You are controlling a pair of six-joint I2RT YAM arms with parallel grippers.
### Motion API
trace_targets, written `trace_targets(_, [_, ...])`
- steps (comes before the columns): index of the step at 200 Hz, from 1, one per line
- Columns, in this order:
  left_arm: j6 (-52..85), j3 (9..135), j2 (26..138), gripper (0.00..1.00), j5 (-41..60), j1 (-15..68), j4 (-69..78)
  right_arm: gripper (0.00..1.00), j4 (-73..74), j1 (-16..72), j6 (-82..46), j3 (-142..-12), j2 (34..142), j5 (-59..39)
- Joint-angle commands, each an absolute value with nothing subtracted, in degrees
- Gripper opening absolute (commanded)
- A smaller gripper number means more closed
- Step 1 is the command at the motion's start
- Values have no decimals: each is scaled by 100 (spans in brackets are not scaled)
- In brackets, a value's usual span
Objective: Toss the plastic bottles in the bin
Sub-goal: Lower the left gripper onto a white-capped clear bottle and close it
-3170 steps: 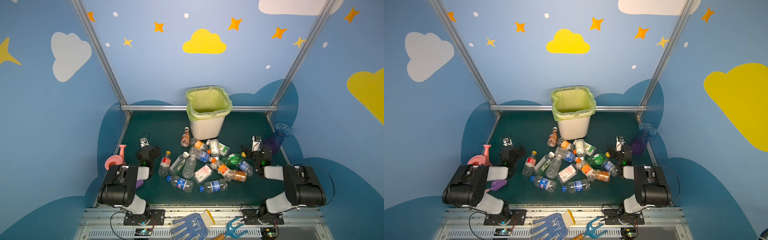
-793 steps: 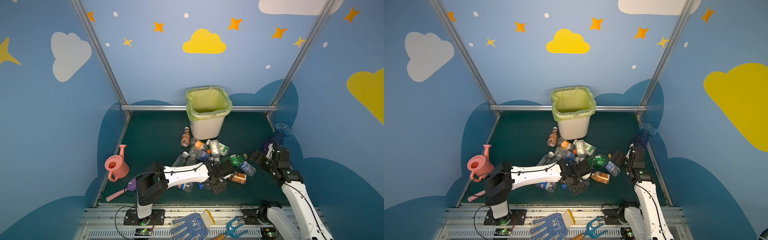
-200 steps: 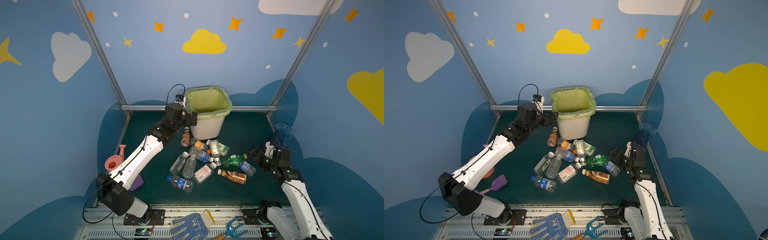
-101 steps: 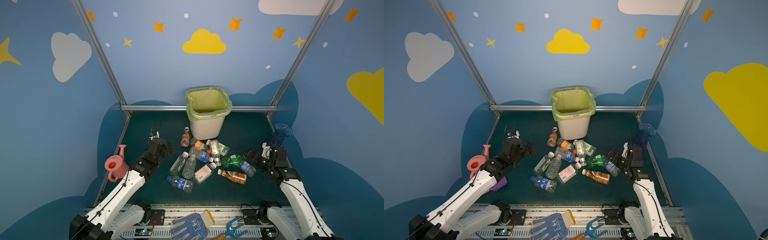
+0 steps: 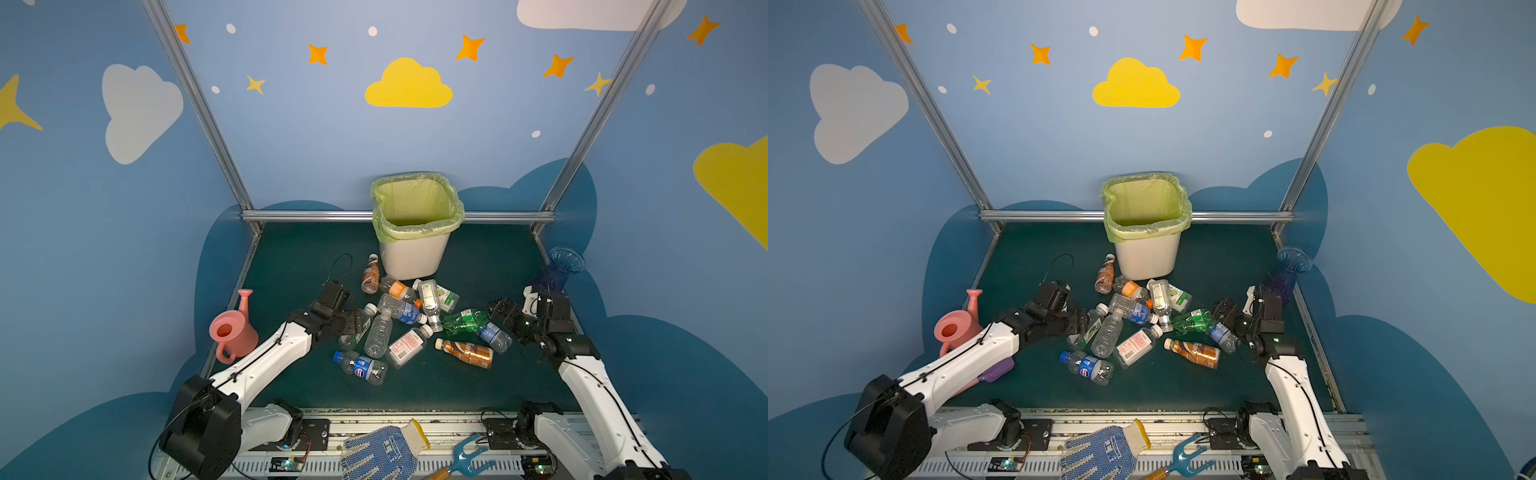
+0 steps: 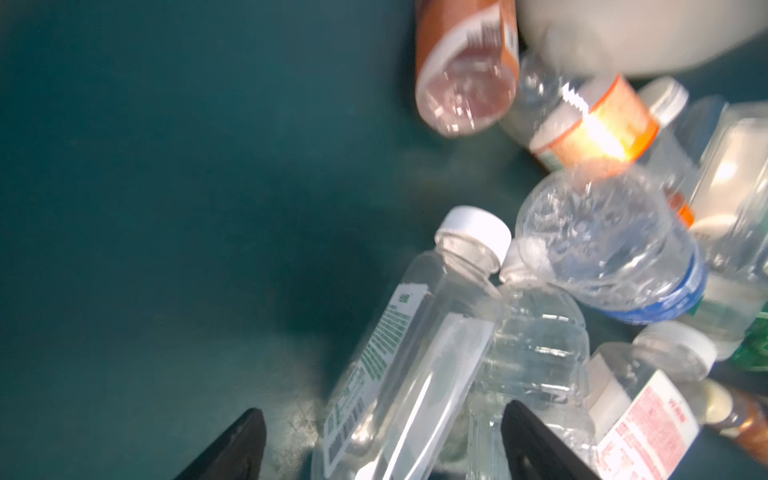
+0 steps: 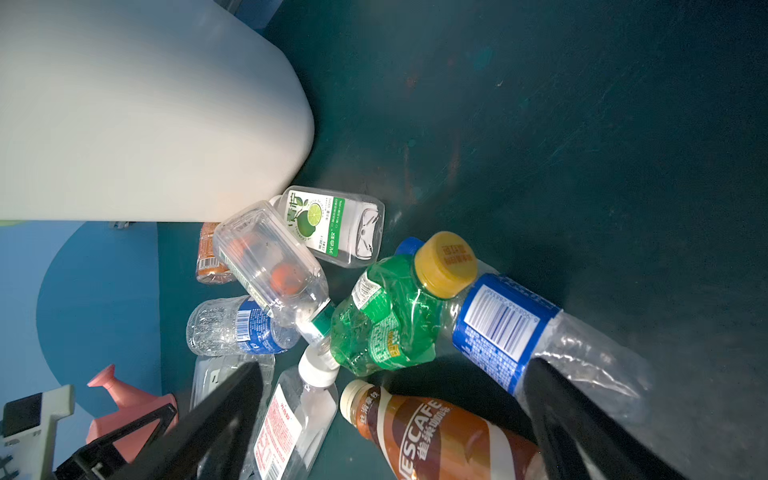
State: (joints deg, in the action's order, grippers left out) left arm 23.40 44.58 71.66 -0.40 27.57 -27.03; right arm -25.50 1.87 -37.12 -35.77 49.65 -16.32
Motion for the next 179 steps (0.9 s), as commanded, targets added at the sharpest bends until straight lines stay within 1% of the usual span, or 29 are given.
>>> trace_targets(1, [2021,4855,7522,83,66,2870,-3069,98,-2483,215,-3706,-3532,4986,-1529])
trace_targets(52, [1831,5297,8373,74,-125,2971,-3465,98,-2475,213,-3692,-3517,5043,-1529])
trace_targets(105, [1740,5488,8829,71,-245,2975,-3491,98,-2479,216,-3670,-3502,5019,-1494])
trace_targets(159, [1528,5783,9270,71,-177,2984,-3557,98,-2470,210,-3664,-3443,5012,-1470])
trace_targets(179, [1462,5850,9422,68,-136,3006,-3568,98,-2465,210,-3657,-3404,4992,-1445])
